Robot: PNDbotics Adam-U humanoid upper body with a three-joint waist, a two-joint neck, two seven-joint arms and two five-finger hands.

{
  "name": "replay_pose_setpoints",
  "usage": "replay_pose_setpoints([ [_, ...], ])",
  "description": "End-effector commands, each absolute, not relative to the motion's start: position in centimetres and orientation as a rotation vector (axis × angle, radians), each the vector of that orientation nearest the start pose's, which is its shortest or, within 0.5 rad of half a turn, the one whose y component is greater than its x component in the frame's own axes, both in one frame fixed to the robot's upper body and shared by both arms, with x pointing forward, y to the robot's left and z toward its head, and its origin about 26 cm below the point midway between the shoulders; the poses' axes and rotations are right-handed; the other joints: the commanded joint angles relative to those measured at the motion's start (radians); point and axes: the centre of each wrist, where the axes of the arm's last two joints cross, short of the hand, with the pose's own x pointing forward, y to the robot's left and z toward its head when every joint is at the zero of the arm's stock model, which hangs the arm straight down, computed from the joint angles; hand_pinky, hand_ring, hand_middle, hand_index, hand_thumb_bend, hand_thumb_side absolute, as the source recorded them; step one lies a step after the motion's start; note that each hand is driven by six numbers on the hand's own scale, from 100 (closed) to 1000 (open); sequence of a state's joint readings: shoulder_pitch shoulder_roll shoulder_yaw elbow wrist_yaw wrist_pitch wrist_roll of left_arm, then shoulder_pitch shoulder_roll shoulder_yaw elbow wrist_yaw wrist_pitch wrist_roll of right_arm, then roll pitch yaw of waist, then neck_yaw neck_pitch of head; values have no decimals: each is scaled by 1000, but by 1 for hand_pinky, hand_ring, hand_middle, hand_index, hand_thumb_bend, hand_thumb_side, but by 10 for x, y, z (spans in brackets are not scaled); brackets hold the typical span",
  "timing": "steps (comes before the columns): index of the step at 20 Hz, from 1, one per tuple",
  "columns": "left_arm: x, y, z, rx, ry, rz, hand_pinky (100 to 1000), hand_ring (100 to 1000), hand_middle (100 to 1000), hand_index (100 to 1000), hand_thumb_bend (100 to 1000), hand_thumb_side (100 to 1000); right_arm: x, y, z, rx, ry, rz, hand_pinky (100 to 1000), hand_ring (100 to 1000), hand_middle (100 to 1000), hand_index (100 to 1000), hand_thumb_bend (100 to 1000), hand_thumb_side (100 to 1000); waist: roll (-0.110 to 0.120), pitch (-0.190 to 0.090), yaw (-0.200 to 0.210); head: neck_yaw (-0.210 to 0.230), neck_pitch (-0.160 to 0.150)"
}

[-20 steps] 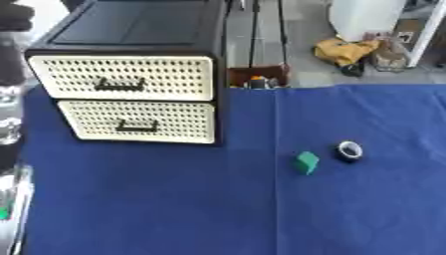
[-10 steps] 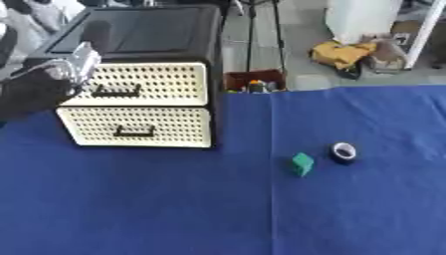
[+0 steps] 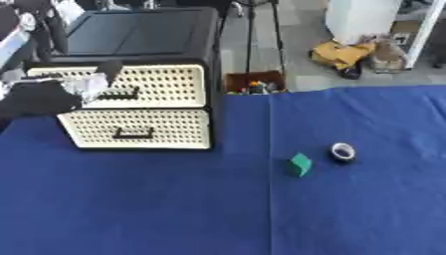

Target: Pick up objects from table and place into drawer.

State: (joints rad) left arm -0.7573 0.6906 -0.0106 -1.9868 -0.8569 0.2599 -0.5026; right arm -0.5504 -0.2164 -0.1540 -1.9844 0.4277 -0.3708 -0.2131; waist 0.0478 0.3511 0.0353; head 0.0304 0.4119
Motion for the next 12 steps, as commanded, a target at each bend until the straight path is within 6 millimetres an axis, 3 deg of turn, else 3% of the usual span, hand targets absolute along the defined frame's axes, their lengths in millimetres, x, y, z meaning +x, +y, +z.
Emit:
replay_pose_setpoints([
  [1,288,269,379,1459,-1729,-1192,140,172,200,965,465,489,312,-257,276,764,3174,-248,743,738,714,871,100,930,2,-28,0,5,6],
  [5,291,276,378,1460,-1605,-1272,100,100,108,901,440,404,312,-257,276,762,3177,-258,743,739,713,869,100,928,4,-29,-2,7,6],
  [8,296,281,377,1465,-1535,-1291,100,100,100,854,472,375,312,-257,275,759,3179,-263,743,738,712,869,100,928,5,-30,-4,10,4],
  [12,305,287,372,1446,-1455,-1319,100,100,100,862,420,352,312,-257,275,755,3180,-268,743,738,711,869,100,928,6,-31,-7,14,0],
])
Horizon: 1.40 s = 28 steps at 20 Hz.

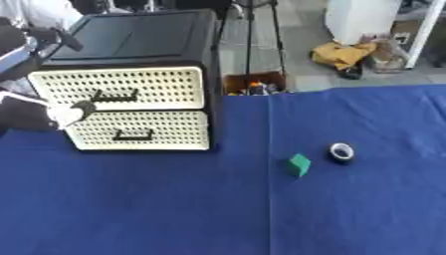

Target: Pick up objects from table and place into drawer.

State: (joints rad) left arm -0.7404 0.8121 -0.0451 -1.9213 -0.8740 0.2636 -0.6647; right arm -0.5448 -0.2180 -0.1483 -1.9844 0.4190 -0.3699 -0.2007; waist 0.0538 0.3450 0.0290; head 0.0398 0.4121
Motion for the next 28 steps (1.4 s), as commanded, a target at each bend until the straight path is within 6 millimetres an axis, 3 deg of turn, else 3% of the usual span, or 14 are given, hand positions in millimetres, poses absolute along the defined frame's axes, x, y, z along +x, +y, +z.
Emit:
replay_pose_setpoints([
  [1,308,288,371,1438,-1435,-1327,100,100,100,868,409,334,312,-257,275,754,3180,-270,743,738,711,869,100,928,0,-25,-1,6,0],
  [7,327,298,365,1391,-1284,-1380,100,100,106,928,236,312,312,-256,274,750,3188,-290,744,739,709,867,100,928,3,-25,-6,13,-3],
  [28,379,305,352,1228,-1137,-1423,100,100,147,961,155,388,312,-255,269,728,3212,-341,748,742,698,853,100,927,12,-11,-31,34,-6],
])
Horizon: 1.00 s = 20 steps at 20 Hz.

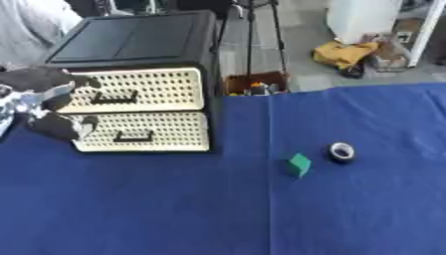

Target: Pick up objects from table and place into drawer.

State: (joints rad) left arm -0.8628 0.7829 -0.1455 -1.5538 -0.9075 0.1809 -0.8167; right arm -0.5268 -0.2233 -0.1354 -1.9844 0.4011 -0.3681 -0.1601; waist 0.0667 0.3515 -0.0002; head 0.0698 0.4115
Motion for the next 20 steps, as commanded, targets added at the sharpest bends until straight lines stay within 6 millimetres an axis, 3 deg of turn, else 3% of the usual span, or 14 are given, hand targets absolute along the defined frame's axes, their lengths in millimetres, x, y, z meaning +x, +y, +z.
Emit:
replay_pose_setpoints([
  [1,381,305,352,1222,-1133,-1417,100,100,147,960,156,387,312,-255,269,727,3213,-343,748,742,697,852,100,927,0,-16,-2,5,-5],
  [15,409,311,344,1146,-1137,-1316,100,100,135,945,156,381,312,-256,266,718,3227,-347,749,744,692,844,100,927,4,-9,-17,14,-16],
  [20,413,312,341,1111,-1138,-1317,100,100,131,855,159,385,312,-256,266,721,3231,-340,750,745,692,844,100,927,4,-7,-21,16,-19],
])
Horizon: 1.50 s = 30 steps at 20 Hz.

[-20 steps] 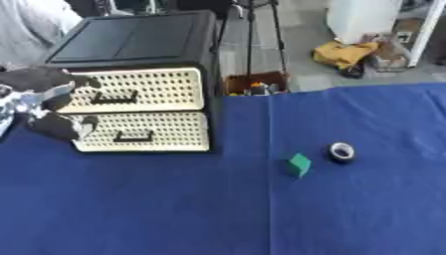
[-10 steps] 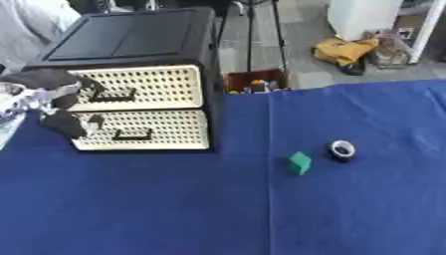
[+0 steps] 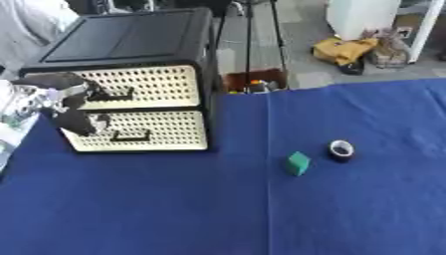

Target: Pick up objects from table and place into drawer.

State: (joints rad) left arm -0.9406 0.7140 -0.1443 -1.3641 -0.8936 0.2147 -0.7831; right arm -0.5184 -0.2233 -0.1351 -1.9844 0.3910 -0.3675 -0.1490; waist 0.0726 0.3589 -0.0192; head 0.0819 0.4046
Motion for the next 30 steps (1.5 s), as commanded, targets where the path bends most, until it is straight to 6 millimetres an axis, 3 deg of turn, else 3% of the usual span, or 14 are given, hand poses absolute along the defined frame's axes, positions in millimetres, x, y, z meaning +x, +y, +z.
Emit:
replay_pose_setpoints([
  [1,413,312,341,1106,-1136,-1316,100,100,130,846,159,384,312,-256,266,720,3232,-338,750,745,692,844,100,927,-1,-14,-1,4,-12],
  [4,415,313,339,1092,-1128,-1308,100,100,127,798,161,380,312,-256,265,719,3235,-339,751,745,692,844,100,927,-1,-14,-3,5,-12],
  [9,412,314,340,1114,-1117,-1308,100,100,130,798,157,378,312,-256,265,719,3240,-339,752,745,692,844,100,927,-1,-14,-2,3,-11],
  [30,375,314,341,1231,-1036,-1419,100,100,140,726,125,364,312,-256,267,721,3235,-319,753,746,692,845,100,923,-13,-15,13,-5,-10],
])
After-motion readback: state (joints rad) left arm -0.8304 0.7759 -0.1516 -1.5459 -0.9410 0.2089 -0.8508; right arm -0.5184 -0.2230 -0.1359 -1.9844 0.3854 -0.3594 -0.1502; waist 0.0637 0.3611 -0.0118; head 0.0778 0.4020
